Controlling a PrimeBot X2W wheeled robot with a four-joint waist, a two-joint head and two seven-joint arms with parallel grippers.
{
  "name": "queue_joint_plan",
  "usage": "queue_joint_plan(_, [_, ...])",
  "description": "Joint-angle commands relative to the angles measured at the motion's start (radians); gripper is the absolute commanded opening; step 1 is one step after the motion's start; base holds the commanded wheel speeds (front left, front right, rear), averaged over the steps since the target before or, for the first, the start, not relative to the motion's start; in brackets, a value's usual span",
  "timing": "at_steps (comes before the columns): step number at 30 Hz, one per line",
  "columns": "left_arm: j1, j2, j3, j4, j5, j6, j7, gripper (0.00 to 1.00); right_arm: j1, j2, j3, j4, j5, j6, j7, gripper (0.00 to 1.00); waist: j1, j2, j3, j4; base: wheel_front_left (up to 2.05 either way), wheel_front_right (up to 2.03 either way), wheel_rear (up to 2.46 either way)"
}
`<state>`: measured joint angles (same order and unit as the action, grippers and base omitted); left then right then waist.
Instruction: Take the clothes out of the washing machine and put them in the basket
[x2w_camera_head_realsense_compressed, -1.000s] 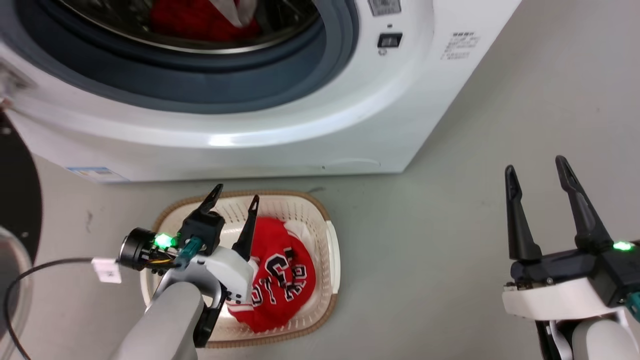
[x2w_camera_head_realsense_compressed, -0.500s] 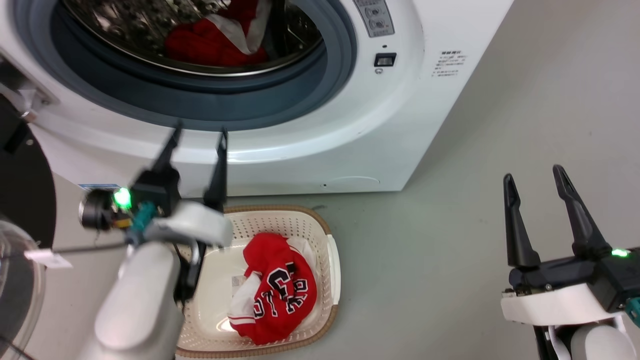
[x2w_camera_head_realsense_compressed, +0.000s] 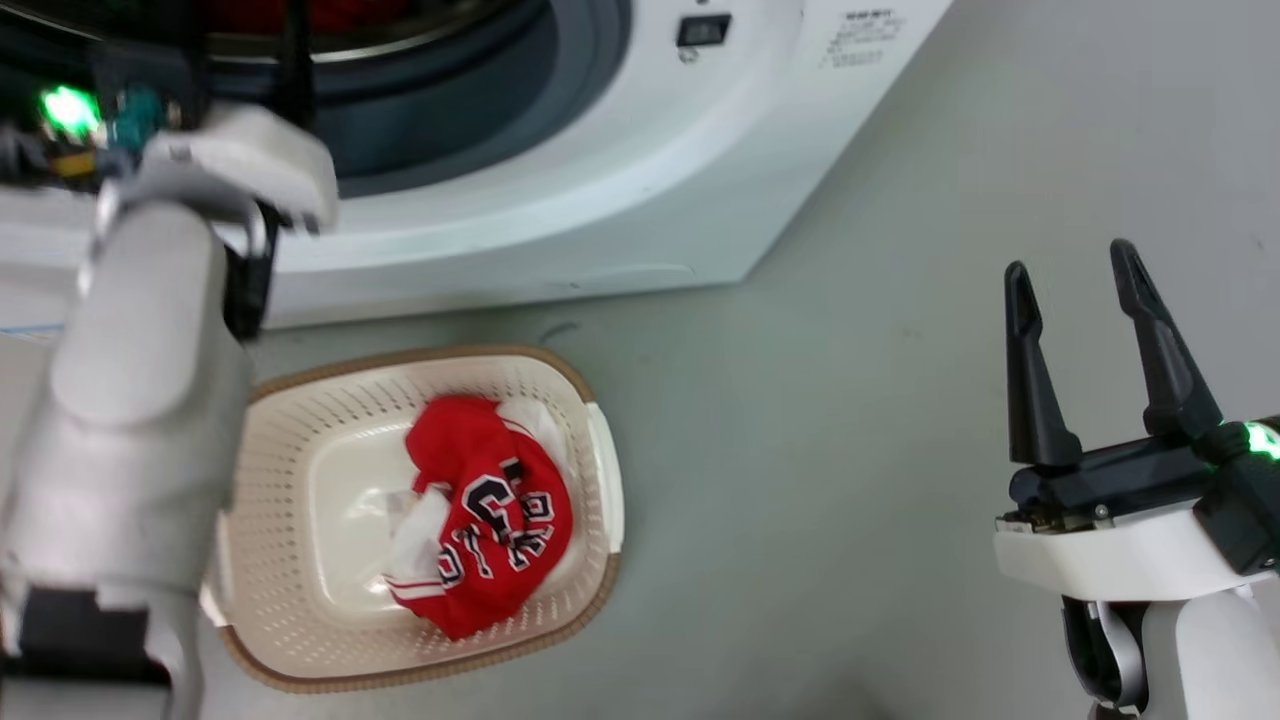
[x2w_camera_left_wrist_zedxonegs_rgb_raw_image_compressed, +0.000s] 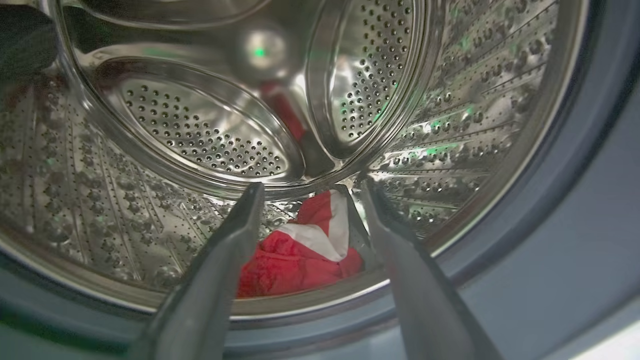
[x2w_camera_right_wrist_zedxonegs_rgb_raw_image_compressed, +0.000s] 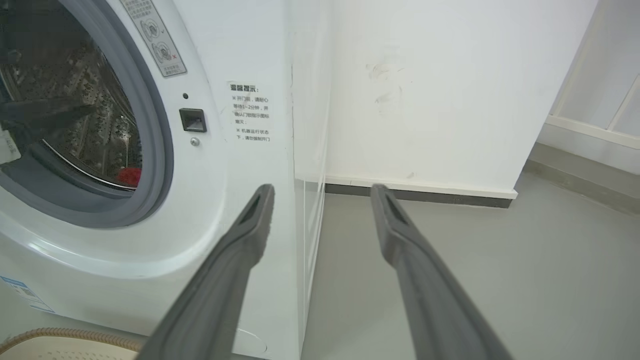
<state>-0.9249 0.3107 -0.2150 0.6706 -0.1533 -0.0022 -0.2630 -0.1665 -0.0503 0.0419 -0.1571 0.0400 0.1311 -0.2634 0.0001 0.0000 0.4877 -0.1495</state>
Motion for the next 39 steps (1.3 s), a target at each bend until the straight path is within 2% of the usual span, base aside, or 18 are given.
queue_joint_plan(1, [-0.066,0.016,-0.020,0.042,0.031,-0.007,-0.001,1.00,-0.023,0.000,0.005,-0.007,0.014,-0.001,-0.002,1.00,-0.0001,0.0000,0.068,-0.045,0.00,0.00,0.00])
queue_joint_plan(5, [-0.220,0.052,-0.041,0.162,0.063,-0.026,0.035,1.00,-0.049,0.000,0.016,-0.016,0.034,-0.001,-0.002,1.00,-0.0001,0.0000,0.135,-0.078,0.00,0.00,0.00])
queue_joint_plan(10, [-0.404,0.097,-0.071,0.277,0.091,-0.062,0.148,1.00,-0.074,0.000,0.017,-0.032,0.063,-0.001,-0.002,1.00,-0.0001,0.0000,0.204,-0.110,0.00,0.00,0.00])
queue_joint_plan(17, [-0.635,0.128,-0.121,0.422,0.088,-0.119,0.446,1.00,-0.093,0.000,0.025,-0.051,0.093,-0.001,-0.002,1.00,-0.0001,0.0000,0.277,-0.142,0.00,0.00,0.00])
queue_joint_plan(21, [-0.722,0.143,-0.136,0.478,0.059,-0.126,0.595,1.00,-0.102,0.000,0.039,-0.059,0.110,-0.001,-0.002,1.00,-0.0001,0.0000,0.306,-0.165,0.00,0.00,0.00])
queue_joint_plan(27, [-0.834,0.161,-0.209,0.501,0.014,-0.126,0.789,1.00,-0.115,0.001,0.030,-0.075,0.132,-0.001,-0.002,1.00,-0.0001,0.0000,0.364,-0.178,0.00,0.00,0.00])
queue_joint_plan(32, [-0.896,0.215,-0.252,0.509,0.008,-0.126,0.867,1.00,-0.122,0.001,0.035,-0.086,0.146,-0.001,-0.002,1.00,-0.0001,0.0000,0.404,-0.197,0.00,0.00,0.00])
queue_joint_plan(39, [-0.890,0.258,-0.285,0.504,-0.010,-0.127,0.870,1.00,-0.133,0.001,0.040,-0.097,0.162,-0.001,-0.002,1.00,-0.0001,0.0000,0.439,-0.210,0.00,0.00,0.00])
